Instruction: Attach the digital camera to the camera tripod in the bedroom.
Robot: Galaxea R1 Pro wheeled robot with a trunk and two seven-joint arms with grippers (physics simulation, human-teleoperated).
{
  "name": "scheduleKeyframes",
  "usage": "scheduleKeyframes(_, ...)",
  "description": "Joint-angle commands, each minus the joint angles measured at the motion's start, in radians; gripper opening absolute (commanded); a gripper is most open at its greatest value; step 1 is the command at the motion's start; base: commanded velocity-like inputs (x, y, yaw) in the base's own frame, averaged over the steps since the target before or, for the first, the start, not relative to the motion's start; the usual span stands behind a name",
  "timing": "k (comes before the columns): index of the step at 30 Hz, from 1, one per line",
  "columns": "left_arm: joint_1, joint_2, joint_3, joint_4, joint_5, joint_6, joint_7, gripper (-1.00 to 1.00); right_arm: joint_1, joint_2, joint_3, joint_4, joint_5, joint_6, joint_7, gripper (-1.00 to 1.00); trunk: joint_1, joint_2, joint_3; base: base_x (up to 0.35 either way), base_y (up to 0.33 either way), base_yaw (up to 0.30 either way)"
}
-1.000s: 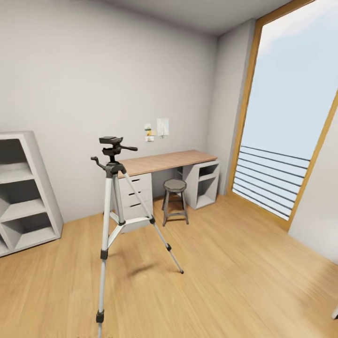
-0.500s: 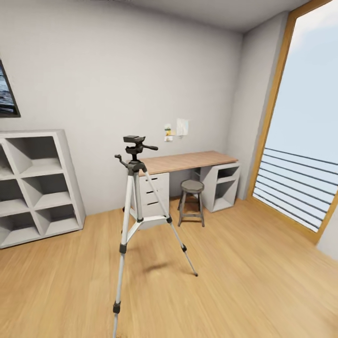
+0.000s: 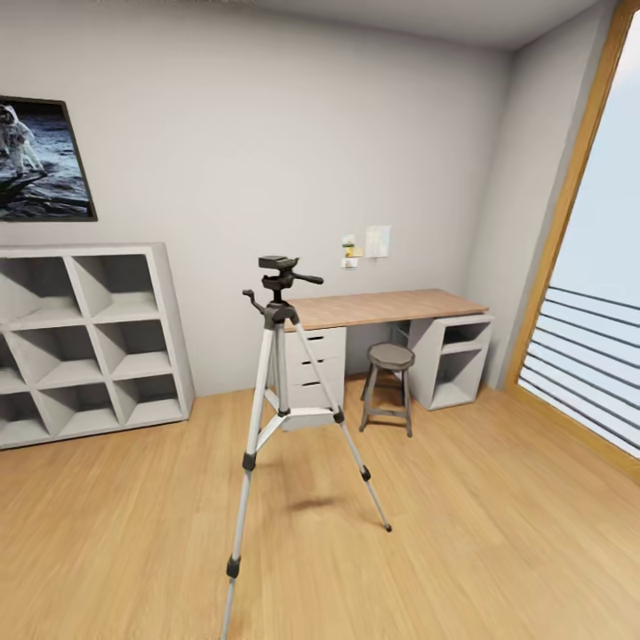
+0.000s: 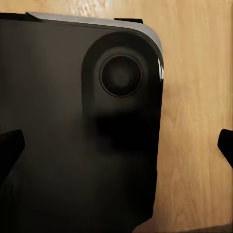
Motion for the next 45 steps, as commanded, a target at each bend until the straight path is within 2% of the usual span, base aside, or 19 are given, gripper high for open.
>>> scheduleKeyframes(1,0.000,0.000,-0.003,-0.001,0.010,-0.001,0.001,1.00,0.000,0.000,0.001,0.000,0.001,-0.003,0.000,1.00,0.000,0.000,-0.001,0.000,-0.050,0.267)
scheduleKeyframes(45,0.000,0.000,0.000,-0.001,0.010,-0.001,0.001,1.00,0.000,-0.002,0.001,0.000,-0.001,-0.009,0.000,1.00,0.000,0.000,-0.001,0.000,-0.004,0.267)
